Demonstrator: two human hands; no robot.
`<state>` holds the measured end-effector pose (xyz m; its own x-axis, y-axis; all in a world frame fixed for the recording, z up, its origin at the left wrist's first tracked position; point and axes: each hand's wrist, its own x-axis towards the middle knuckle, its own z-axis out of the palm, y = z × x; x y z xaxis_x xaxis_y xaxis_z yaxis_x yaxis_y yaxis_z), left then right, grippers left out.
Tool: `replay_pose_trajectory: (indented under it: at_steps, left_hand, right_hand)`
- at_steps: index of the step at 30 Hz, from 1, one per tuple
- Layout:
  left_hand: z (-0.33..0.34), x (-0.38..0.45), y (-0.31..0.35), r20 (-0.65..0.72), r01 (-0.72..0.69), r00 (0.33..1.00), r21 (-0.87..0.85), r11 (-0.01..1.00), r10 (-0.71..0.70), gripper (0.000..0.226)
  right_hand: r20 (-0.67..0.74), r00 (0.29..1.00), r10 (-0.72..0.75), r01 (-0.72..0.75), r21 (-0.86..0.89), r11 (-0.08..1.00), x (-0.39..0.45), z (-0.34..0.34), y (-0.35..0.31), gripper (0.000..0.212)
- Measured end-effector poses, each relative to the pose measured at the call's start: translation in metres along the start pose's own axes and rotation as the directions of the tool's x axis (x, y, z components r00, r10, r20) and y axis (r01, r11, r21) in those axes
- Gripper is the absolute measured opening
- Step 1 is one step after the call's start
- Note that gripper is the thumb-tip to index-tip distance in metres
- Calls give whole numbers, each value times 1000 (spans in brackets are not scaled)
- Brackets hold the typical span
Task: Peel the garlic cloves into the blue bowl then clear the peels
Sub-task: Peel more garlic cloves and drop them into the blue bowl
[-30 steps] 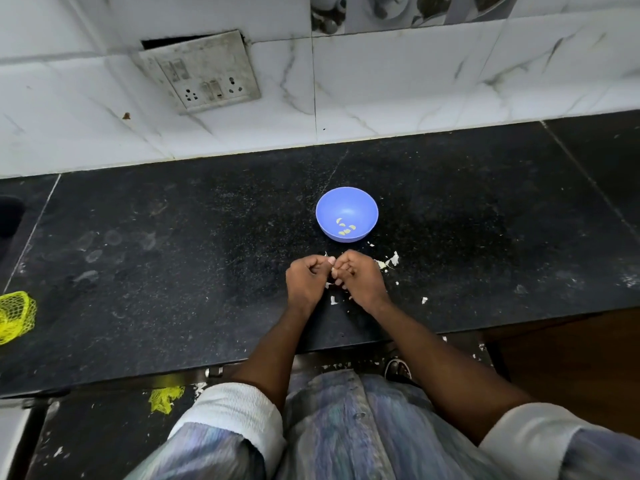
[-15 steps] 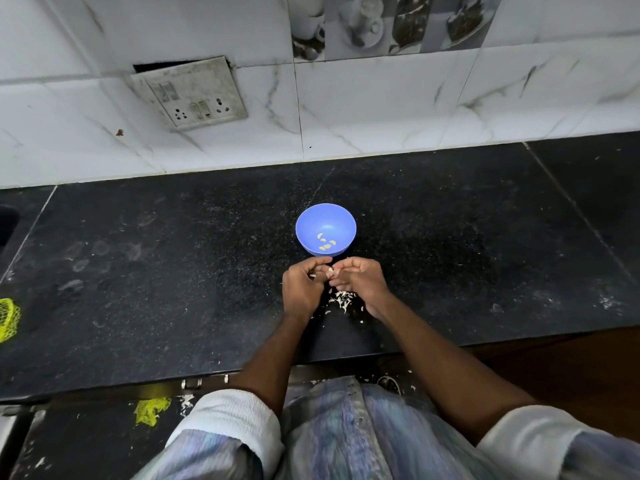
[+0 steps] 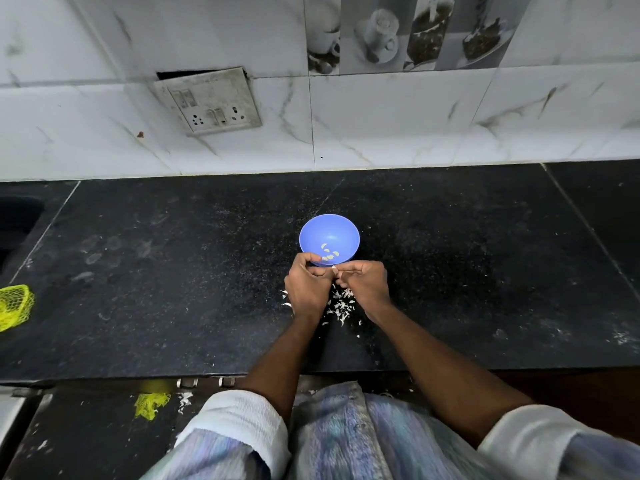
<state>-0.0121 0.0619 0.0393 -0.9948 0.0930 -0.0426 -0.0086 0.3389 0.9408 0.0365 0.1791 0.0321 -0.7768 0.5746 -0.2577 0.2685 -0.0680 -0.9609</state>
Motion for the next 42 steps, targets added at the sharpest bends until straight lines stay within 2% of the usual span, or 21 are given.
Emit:
replay_pose_trajectory:
  at_steps: [5,10,15,17,19,21,25,30,37,42]
  left_hand:
    - [4,0,-3,-14,24,1000,-12,1000,-24,36]
    - [-3,3,-12,115,-94,988,-62,994,100,34]
    - [-4,2,-14,152,-170,974,0,985,168,44]
    - [-4,3,-15,135,-134,982,5,991,132,37]
    - [-3,5,-18,128,-81,989,5,997,80,20]
    - [-4,4,-20,143,-53,988,15,998,50,9]
    - [-4,2,-18,132,-59,990,67,996,50,4]
    - [-4,0,-18,123,-89,990,165,982,69,16]
    - [-6,-2,-16,120,-135,987,263,955,106,15]
    - [-8,-1,-19,208,-237,962,311,920,177,31]
  right_hand:
    - [1,1000,1,-1,44,999,2,0,1,17]
    - [195,966,169,-208,200,958,9,-10,-1,17]
    - [254,939,232,-300,270,915,9,-11,1,12]
    - [242,944,225,-294,309,904,8,-12,0,17]
    - [224,954,199,-267,337,903,9,-11,-1,20]
    - [200,965,171,-230,328,916,9,-9,-2,21]
    - [150,981,120,-158,273,949,10,-8,1,22]
    - [119,991,67,-86,160,983,9,-6,1,18]
    - [92,995,37,-43,69,997,7,-4,-2,17]
    - [110,993,38,-37,-16,999,9,-7,3,13]
